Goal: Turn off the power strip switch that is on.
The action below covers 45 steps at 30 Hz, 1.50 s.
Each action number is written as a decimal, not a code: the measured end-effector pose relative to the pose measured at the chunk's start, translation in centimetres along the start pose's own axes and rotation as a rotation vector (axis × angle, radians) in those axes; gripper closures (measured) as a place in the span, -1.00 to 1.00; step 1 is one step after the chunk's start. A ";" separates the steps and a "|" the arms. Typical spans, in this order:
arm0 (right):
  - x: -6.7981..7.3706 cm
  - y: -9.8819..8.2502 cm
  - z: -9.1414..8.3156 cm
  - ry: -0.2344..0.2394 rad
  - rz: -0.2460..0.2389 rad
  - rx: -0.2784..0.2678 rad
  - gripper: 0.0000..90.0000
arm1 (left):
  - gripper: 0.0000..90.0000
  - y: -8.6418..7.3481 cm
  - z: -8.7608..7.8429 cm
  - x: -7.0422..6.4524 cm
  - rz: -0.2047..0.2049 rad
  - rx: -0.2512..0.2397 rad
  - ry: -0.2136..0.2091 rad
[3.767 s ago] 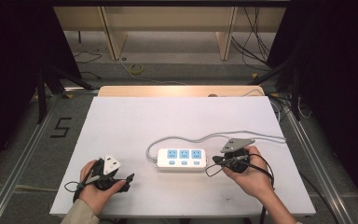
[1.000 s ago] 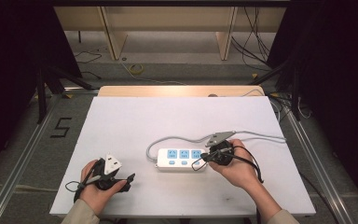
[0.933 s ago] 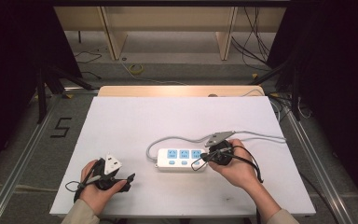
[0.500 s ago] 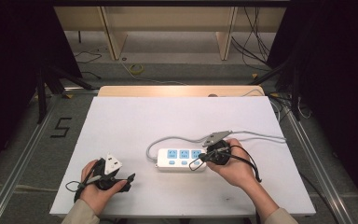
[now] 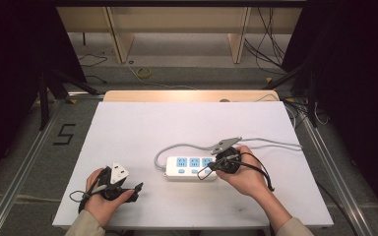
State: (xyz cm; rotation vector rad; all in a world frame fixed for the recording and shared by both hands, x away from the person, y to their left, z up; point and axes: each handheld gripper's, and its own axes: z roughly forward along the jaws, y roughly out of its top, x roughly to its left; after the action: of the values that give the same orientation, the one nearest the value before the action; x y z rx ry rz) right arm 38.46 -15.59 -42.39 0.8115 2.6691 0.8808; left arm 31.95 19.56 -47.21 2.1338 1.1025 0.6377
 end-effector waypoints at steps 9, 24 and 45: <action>0.2 0.2 0.4 0.006 0.000 0.011 1.00 | -0.62 0.0 0.0 0.0 0.000 -0.002 0.000; 0.3 0.5 1.4 0.013 -0.010 0.027 1.00 | -0.62 0.0 0.0 -0.1 0.001 -0.003 -0.002; 0.1 0.5 2.8 0.008 -0.005 0.078 1.00 | -0.62 0.0 0.0 0.0 0.002 -0.002 -0.003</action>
State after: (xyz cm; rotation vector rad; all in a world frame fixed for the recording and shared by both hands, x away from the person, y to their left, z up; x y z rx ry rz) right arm 39.60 -13.85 -44.39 0.8190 2.7260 0.7849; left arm 31.96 19.50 -47.21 2.1339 1.0979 0.6365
